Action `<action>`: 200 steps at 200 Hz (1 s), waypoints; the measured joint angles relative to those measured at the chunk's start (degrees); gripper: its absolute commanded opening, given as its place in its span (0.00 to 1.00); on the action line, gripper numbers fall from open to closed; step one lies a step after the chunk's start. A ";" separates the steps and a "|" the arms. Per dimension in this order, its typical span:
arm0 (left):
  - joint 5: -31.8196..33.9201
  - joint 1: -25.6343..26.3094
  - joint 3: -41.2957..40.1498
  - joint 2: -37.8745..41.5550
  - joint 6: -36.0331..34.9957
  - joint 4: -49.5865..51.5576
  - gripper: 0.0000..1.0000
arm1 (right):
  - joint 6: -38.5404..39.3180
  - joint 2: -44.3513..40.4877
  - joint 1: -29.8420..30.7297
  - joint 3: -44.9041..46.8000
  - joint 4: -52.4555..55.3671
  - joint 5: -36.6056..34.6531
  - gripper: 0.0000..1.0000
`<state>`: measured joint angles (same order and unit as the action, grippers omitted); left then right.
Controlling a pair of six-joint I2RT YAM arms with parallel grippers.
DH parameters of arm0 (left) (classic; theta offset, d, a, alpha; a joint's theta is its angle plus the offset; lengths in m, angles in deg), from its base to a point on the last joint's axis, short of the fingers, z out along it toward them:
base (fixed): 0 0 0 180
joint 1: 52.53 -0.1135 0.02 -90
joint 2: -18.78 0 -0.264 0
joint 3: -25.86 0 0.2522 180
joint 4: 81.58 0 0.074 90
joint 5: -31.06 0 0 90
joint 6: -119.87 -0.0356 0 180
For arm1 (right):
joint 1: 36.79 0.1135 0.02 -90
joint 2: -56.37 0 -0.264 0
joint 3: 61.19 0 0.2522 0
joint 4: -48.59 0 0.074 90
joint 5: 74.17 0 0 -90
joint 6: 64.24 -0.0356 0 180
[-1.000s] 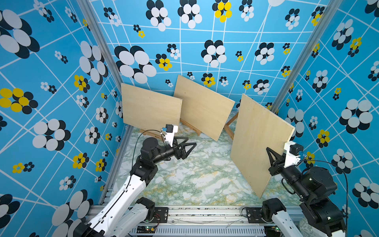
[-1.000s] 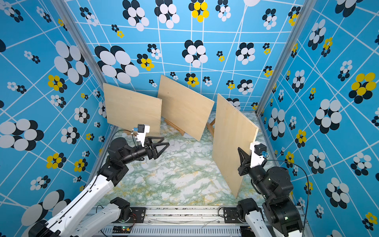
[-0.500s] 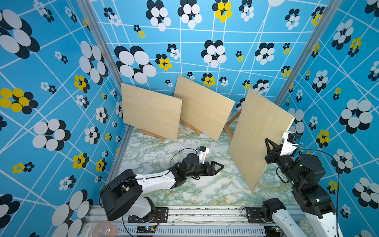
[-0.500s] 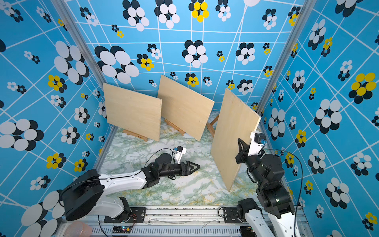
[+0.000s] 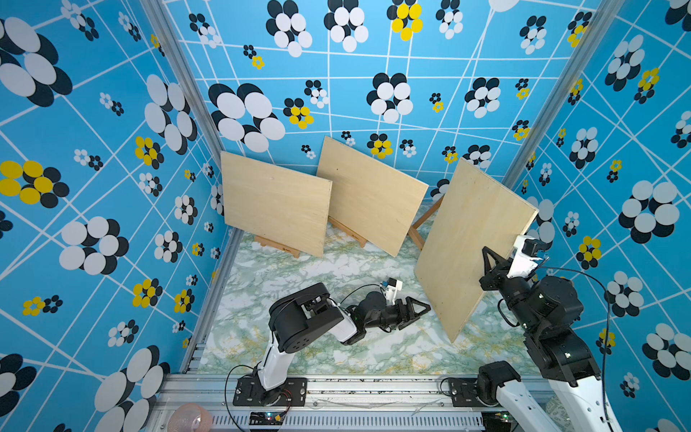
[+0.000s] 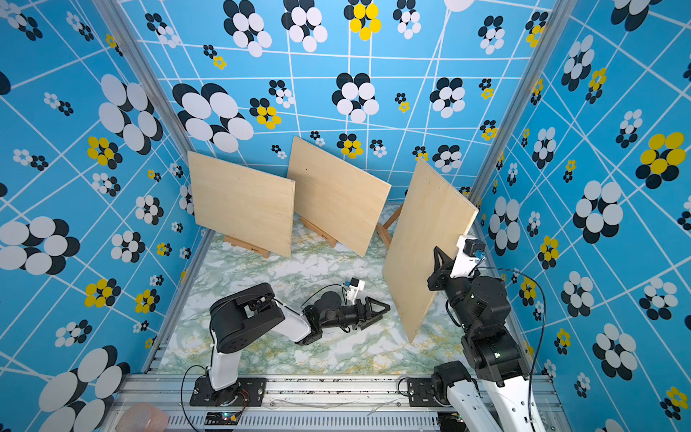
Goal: Assemble the easel
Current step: Pick up the drawing board from the center of the board.
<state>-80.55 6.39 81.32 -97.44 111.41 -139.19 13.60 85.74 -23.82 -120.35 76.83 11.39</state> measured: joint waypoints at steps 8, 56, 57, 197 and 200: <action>-0.04 0.00 0.50 -1.11 0.74 -0.98 0.84 | -0.33 0.02 0.00 0.22 -0.33 -0.13 0.00; -0.22 0.55 5.90 -6.49 3.45 -5.14 0.84 | -1.66 0.07 0.00 0.96 -1.46 -1.29 0.00; -0.24 0.57 6.01 -6.58 3.50 -5.18 0.84 | -1.68 0.07 0.00 0.98 -1.46 -1.31 0.00; -1.66 1.53 12.20 -10.10 4.37 -3.67 0.84 | -3.28 -1.90 -0.48 5.35 -7.06 -1.77 0.00; -1.79 1.49 12.46 -10.12 4.37 -3.52 0.84 | -3.15 -1.99 -0.50 5.40 -7.08 -1.75 0.00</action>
<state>-82.34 7.87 93.77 -107.56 115.78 -142.71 10.45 83.75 -24.32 -114.96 69.75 9.64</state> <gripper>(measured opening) 0.845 0.097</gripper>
